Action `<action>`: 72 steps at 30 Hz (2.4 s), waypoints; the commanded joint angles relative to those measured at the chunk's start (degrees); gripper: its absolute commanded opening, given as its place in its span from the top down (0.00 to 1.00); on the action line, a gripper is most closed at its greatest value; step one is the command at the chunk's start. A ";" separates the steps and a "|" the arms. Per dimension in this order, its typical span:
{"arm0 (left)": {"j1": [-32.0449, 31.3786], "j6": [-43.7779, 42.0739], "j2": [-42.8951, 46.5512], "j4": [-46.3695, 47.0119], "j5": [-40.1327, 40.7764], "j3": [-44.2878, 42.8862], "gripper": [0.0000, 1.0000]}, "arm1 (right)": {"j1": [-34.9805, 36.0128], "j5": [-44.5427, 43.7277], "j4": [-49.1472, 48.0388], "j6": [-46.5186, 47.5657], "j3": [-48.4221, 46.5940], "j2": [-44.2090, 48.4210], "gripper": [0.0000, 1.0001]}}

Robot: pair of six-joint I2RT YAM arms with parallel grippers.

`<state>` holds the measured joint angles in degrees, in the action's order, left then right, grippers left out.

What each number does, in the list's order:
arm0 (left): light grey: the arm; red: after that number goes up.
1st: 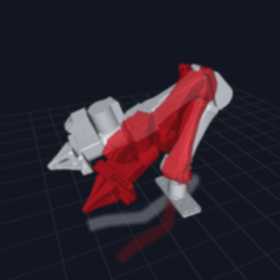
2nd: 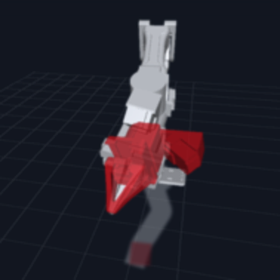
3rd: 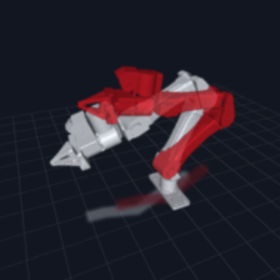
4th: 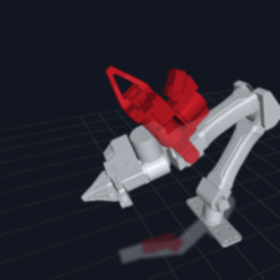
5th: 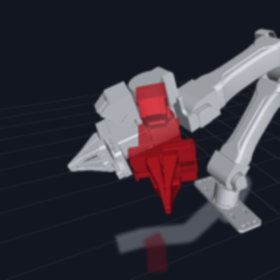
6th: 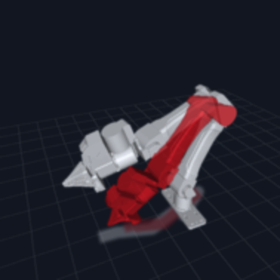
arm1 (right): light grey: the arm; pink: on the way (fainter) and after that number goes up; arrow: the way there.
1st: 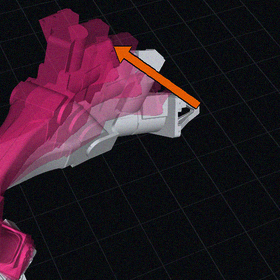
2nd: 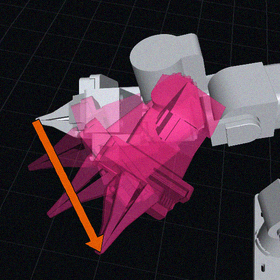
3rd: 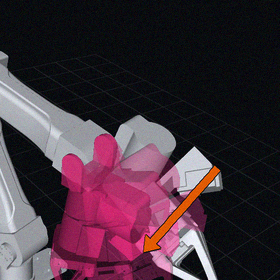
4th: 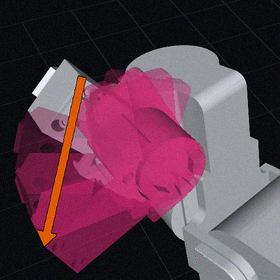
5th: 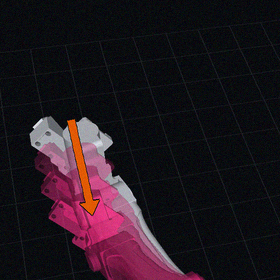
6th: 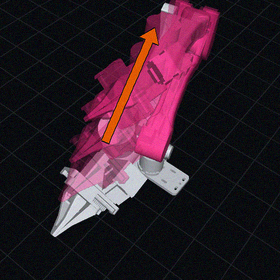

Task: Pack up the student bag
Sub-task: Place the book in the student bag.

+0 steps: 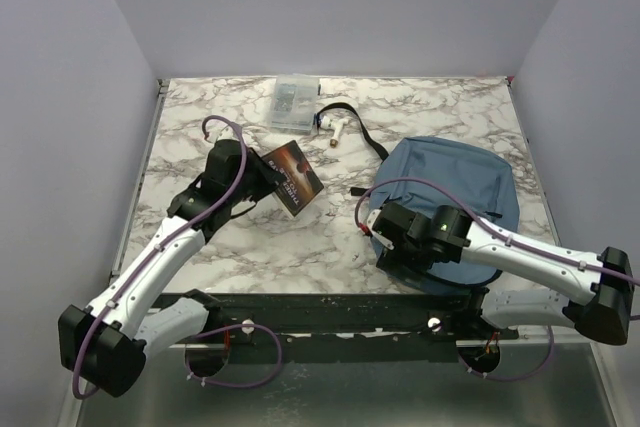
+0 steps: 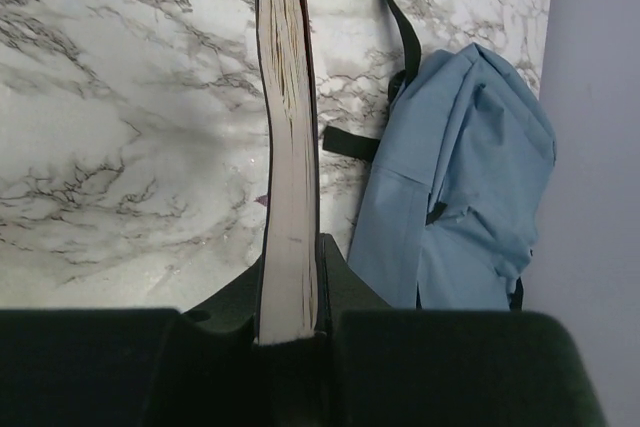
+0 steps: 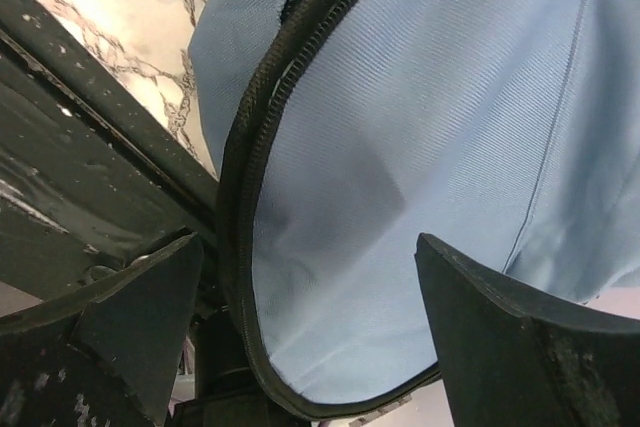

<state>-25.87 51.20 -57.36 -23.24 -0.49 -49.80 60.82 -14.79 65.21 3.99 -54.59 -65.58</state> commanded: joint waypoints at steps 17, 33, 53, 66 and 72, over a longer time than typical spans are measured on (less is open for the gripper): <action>0.18 7.86 -5.33 12.96 -21.95 -1.71 1.00 | 0.22 -38.43 -16.22 -5.18 -6.28 4.14 0.99; -2.16 21.17 10.09 22.97 -27.24 10.82 1.00 | -10.01 -23.71 -39.16 -8.47 -23.73 -12.51 0.99; -18.49 26.10 -2.48 37.62 -6.27 12.71 1.00 | -10.28 -14.59 -40.26 -15.81 -25.14 -12.51 0.99; -28.50 30.70 -32.42 45.56 25.91 -4.29 1.00 | -10.28 -3.04 -39.52 -22.74 -26.50 -11.32 0.99; -29.61 28.11 -38.54 44.75 33.38 -10.77 0.88 | -10.33 -2.36 -38.67 -23.61 -24.03 -10.74 1.00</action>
<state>-54.63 80.27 -94.45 17.26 23.83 -55.94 50.06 -20.18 31.88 -16.86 -78.89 -79.42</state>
